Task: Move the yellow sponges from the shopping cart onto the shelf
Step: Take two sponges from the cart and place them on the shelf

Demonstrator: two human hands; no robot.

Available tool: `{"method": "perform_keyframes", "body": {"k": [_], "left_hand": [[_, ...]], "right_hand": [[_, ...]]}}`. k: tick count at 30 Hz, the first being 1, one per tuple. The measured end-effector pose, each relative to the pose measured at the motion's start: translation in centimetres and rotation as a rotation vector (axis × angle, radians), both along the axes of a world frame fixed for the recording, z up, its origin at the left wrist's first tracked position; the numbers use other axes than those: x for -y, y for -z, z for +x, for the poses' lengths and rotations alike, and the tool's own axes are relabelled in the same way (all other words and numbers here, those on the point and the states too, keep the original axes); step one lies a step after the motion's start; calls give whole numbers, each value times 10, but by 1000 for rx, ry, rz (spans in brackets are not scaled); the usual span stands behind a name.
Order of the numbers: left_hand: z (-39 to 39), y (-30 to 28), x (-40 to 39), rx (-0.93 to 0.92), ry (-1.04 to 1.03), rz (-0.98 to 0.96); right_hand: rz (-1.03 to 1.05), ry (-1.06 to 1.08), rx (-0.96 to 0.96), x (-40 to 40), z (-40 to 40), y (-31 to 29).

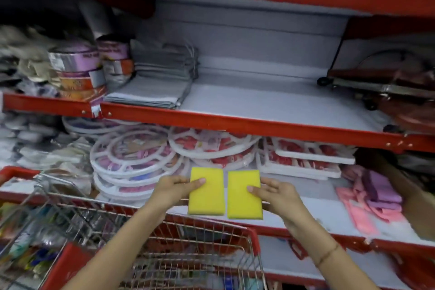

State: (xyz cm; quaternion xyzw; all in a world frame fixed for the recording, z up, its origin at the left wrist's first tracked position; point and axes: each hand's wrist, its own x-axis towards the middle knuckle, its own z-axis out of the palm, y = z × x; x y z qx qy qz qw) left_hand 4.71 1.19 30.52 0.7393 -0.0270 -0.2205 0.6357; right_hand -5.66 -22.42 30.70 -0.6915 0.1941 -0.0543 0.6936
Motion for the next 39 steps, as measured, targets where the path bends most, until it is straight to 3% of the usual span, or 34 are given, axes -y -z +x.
{"method": "perform_keyframes", "body": {"k": [7,17,21,28,39], "left_hand": [[34,-70,22,155,-2,-89],[102,-129,43,256,5,-72],[136,-145,68,333,-19,-25],[185,-139,101,271,-45,43],[194,-125,111,355,-101,466]], "right_hand": [[16,0,118,11,32,-64],[5,20,190,34,103,-126],[-28,104,186,53,151,-135],[-134,221,55,75,207,-120],[-486,255,-35,82,214,-109]]}}
